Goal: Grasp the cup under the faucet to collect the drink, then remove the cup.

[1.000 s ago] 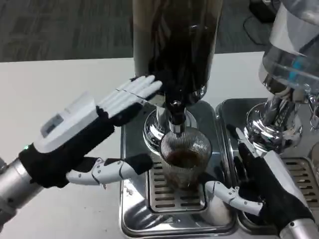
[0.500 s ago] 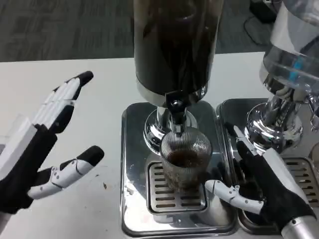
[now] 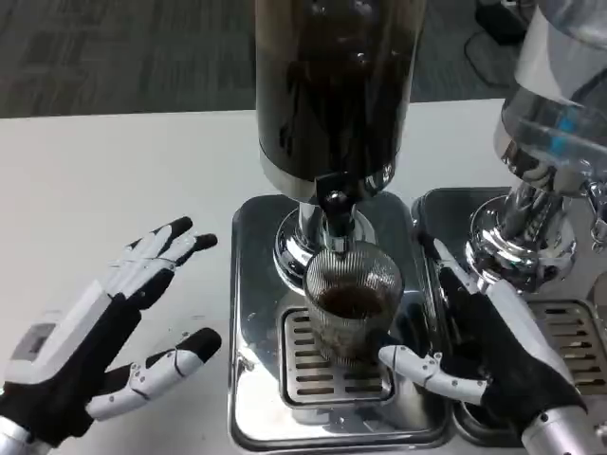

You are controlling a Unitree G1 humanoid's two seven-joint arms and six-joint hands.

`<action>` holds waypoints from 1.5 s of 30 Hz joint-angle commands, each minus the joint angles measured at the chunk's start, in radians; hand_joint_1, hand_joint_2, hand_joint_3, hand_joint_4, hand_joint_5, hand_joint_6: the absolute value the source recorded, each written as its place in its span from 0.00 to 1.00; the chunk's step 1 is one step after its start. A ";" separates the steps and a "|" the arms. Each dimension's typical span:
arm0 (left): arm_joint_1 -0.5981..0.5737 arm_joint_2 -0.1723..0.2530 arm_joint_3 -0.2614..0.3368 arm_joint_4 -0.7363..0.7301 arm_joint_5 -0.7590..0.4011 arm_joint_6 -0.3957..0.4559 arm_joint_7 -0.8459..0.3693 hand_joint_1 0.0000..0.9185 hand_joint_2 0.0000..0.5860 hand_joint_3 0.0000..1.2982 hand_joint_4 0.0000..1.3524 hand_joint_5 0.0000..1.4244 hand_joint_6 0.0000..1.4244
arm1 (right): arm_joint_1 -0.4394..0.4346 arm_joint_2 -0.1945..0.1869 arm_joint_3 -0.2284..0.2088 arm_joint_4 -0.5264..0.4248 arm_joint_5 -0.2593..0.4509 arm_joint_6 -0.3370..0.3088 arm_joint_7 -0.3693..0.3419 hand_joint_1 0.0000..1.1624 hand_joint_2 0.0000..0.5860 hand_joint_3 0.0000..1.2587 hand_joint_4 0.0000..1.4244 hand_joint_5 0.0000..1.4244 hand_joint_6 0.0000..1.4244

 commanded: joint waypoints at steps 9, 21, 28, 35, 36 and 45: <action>0.009 0.038 -0.035 0.010 0.014 0.013 0.029 0.00 0.33 0.16 0.00 0.00 0.00 | -0.037 0.034 0.024 0.071 -0.021 -0.055 -0.083 0.55 0.29 0.00 0.00 0.00 0.00; 0.034 0.040 -0.034 -0.022 0.012 0.033 0.047 0.00 0.34 0.18 0.00 0.00 0.00 | -0.061 0.026 0.041 0.108 0.022 -0.112 -0.051 0.55 0.28 0.00 0.00 0.00 0.00; 0.042 0.039 -0.035 -0.037 0.010 0.042 0.048 0.00 0.34 0.19 0.00 0.00 0.00 | -0.067 0.026 0.043 0.132 0.054 -0.154 -0.045 0.56 0.28 0.00 0.00 0.00 0.02; 0.050 0.041 -0.030 -0.048 0.006 0.049 0.048 0.00 0.35 0.20 0.00 0.00 0.00 | -0.096 0.036 0.058 0.170 0.056 -0.164 -0.044 0.58 0.28 0.00 0.00 0.00 0.07; 0.051 0.041 -0.029 -0.049 0.005 0.050 0.048 0.00 0.35 0.20 0.00 0.00 0.00 | -0.098 0.041 0.059 0.176 0.057 -0.167 -0.050 0.59 0.28 0.00 0.00 0.00 0.07; 0.067 0.042 -0.023 -0.074 0.004 0.064 0.050 0.00 0.35 0.22 0.00 0.00 0.00 | -0.107 0.077 0.052 0.222 0.079 -0.208 -0.077 0.60 0.25 0.00 0.00 0.04 0.15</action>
